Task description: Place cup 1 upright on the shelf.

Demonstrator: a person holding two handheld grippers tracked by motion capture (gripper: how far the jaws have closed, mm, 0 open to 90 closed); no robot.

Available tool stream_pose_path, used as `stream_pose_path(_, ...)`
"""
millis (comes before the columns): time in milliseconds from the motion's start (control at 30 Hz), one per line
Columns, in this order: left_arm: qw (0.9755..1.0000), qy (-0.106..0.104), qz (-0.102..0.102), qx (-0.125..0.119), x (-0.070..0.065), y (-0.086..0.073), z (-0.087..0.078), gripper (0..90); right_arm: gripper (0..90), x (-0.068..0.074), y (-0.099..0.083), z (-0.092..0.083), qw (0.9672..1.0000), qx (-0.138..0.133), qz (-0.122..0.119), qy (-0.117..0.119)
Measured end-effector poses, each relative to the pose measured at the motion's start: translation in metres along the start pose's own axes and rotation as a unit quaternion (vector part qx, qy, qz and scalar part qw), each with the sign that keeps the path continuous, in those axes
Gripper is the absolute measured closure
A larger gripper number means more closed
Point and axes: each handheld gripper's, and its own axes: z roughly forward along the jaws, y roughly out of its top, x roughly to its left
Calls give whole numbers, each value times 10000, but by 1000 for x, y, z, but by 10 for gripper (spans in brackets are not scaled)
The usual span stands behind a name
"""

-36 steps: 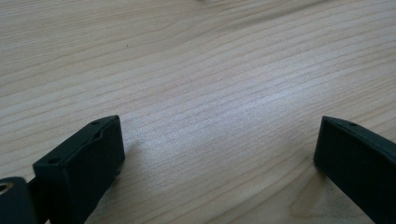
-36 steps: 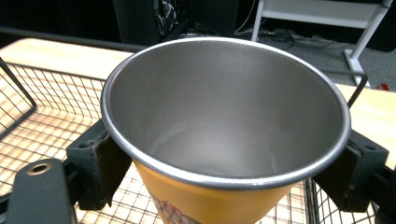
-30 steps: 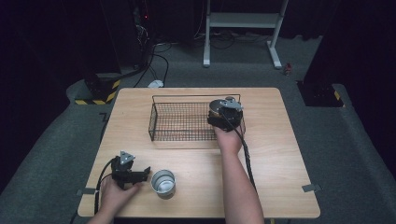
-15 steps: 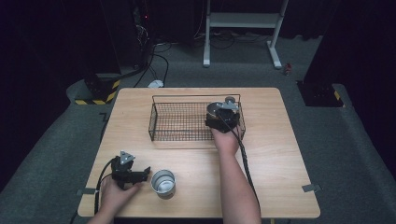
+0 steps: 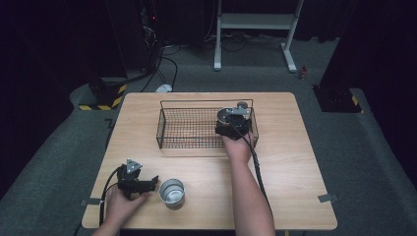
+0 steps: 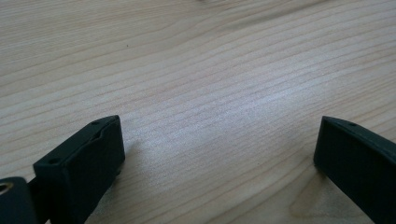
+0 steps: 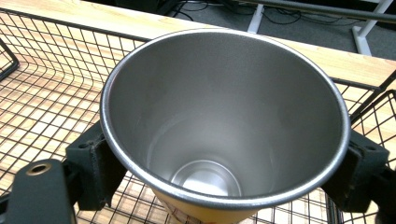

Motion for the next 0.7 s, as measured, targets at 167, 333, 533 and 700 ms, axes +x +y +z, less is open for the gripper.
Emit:
stream_pose_path(167, 10000, 0, -1, 1, 0, 0, 0, 22, 141, 0, 0, -1, 10000, 82, -31, 11)
stream_pose_path(333, 10000, 0, 0, 1, 0, 0, 0, 22, 138, -2, -3, -1, 10000, 27, 68, 34)
stream_pose_path(533, 10000, -1, 1, -3, 0, 0, 0, 22, 85, -2, -3, -3, 9999, 16, 124, 51)
stream_pose_path(700, 10000, 0, -1, -5, 0, 0, 0, 23, 74, -5, -4, -9, 9997, 49, 217, 88)
